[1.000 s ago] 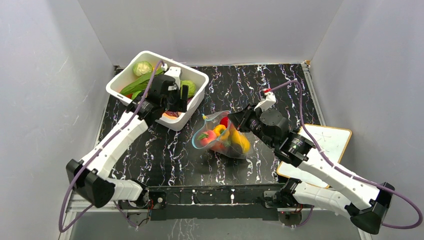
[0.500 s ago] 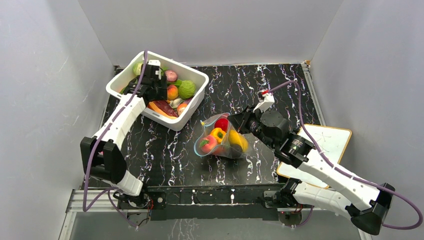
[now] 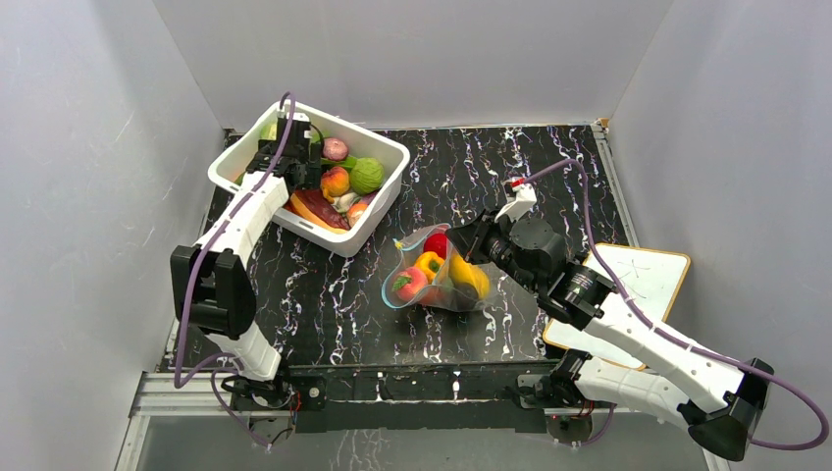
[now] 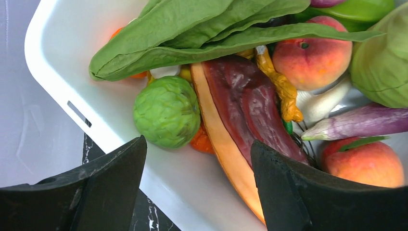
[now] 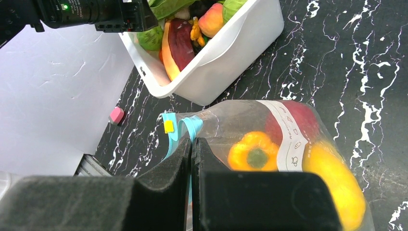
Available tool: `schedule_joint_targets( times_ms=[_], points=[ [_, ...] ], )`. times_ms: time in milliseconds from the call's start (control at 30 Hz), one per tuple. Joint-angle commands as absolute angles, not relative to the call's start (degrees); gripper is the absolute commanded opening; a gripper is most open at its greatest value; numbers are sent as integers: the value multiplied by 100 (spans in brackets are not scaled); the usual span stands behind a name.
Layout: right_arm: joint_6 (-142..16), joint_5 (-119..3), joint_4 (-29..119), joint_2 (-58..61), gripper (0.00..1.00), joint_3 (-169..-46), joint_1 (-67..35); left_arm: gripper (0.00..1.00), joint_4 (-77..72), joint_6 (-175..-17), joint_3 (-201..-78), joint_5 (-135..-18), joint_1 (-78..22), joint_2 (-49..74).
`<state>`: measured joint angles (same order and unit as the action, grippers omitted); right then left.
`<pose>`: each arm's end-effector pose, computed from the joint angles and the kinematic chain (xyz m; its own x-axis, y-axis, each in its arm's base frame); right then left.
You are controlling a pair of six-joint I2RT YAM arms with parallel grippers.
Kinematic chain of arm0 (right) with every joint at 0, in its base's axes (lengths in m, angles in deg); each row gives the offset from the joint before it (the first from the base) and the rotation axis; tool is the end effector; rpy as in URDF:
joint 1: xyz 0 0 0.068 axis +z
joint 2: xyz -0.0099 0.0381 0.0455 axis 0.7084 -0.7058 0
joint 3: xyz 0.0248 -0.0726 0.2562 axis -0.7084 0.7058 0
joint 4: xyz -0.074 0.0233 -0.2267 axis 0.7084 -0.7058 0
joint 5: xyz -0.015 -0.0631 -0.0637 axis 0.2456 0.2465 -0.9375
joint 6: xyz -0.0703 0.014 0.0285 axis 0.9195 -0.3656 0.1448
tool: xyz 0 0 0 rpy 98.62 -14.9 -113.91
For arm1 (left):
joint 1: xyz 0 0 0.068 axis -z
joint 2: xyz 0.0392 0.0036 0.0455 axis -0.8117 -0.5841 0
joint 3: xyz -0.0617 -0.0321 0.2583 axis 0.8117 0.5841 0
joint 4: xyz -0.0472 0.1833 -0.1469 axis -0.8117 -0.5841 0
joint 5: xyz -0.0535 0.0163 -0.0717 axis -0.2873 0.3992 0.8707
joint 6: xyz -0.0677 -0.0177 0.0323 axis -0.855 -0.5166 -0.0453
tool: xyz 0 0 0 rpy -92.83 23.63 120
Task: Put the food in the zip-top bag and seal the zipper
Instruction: Pick up the fake fruit from the bin.
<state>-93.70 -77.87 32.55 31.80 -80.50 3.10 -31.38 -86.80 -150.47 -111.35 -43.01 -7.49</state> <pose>0.1524 0.1494 0.3310 -0.4930 0.3387 -0.8014 -0.3645 0.7560 0.5437 0.3747 -0.0446 0.2987 -0.6086 0.0812 -0.7893 -0.1942 0.9493 0.2474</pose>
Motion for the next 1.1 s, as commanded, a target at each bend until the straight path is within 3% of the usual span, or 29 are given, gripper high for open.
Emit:
schedule_joint_targets(
  times_ms=[0, 867, 1000, 1067],
  points=[
    [-9353, -7788, 3831, 3300, 0, -8052, 288, 78, -3064, -8489, -15258, -11420, -4420, -759],
    [-9370, -7758, 3846, 3455, 0, -7972, 288, 86, -3075, -8563, -15298, -11189, -4950, -1566],
    [-9353, -7809, 3798, 3509, 0, -8000, 288, 84, -3076, -8546, -15305, -11240, -4951, -1668],
    [-9346, -7840, 3788, 3532, 0, -8007, 288, 77, -3091, -8538, -15316, -11179, -4951, -1672]
  ],
)
